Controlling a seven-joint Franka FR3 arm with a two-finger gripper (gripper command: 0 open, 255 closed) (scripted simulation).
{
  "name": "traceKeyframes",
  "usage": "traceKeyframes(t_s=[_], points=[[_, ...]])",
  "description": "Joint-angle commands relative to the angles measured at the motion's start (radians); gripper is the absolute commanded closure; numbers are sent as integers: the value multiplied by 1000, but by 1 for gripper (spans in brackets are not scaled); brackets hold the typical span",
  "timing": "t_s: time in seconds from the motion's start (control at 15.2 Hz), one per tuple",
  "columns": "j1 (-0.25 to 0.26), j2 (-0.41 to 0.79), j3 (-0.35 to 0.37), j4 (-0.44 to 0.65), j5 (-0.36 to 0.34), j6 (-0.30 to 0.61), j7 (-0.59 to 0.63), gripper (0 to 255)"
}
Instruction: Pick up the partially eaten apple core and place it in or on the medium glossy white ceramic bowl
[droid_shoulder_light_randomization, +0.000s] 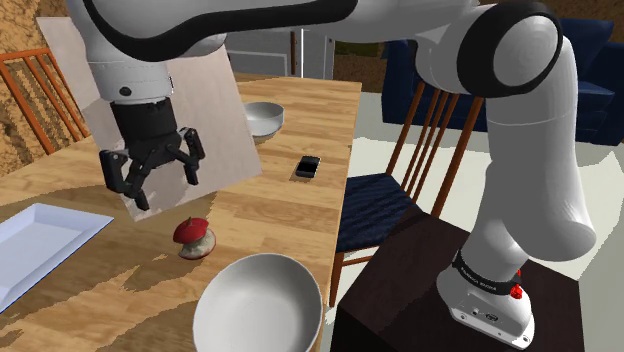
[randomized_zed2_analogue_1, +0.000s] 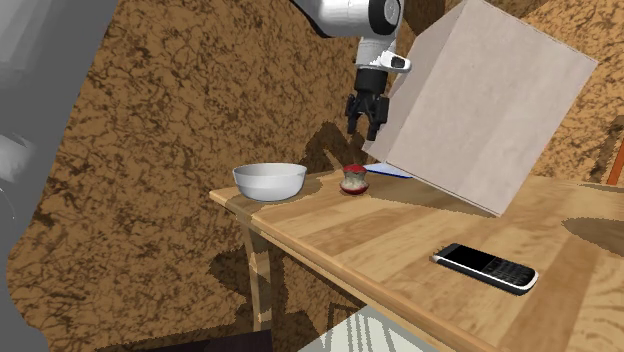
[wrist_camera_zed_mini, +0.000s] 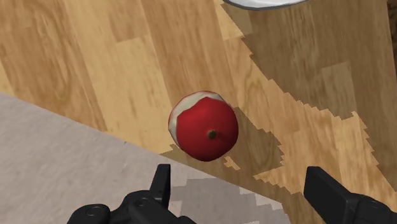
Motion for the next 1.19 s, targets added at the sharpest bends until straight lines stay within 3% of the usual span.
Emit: traceKeyframes(t_s=[0.0, 0.13, 0.26, 0.33, 0.46, 0.53, 0.59, 0.66, 0.79, 0.99, 1.06, 1.12], points=[[-4, 130, -13, -19, 0, -2, 3, 255], [-31, 25, -5, -151, 32, 26, -6, 255], [-18, 83, -10, -120, 14, 52, -2, 255], [-36, 27, -8, -224, 32, 100, -12, 255], [4, 136, -10, -105, -4, 89, 20, 255], [-4, 152, -16, -53, -7, 49, 4, 255], [-2, -5, -9, -25, -6, 72, 1, 255], [-2, -5, -9, -25, -6, 72, 1, 0], [-25, -151, 5, -299, -9, 283, -60, 0], [-41, -307, 18, -620, -23, 575, -141, 0], [-42, -335, 20, -685, -28, 642, -158, 0], [-40, -326, 19, -688, -33, 653, -155, 0]])
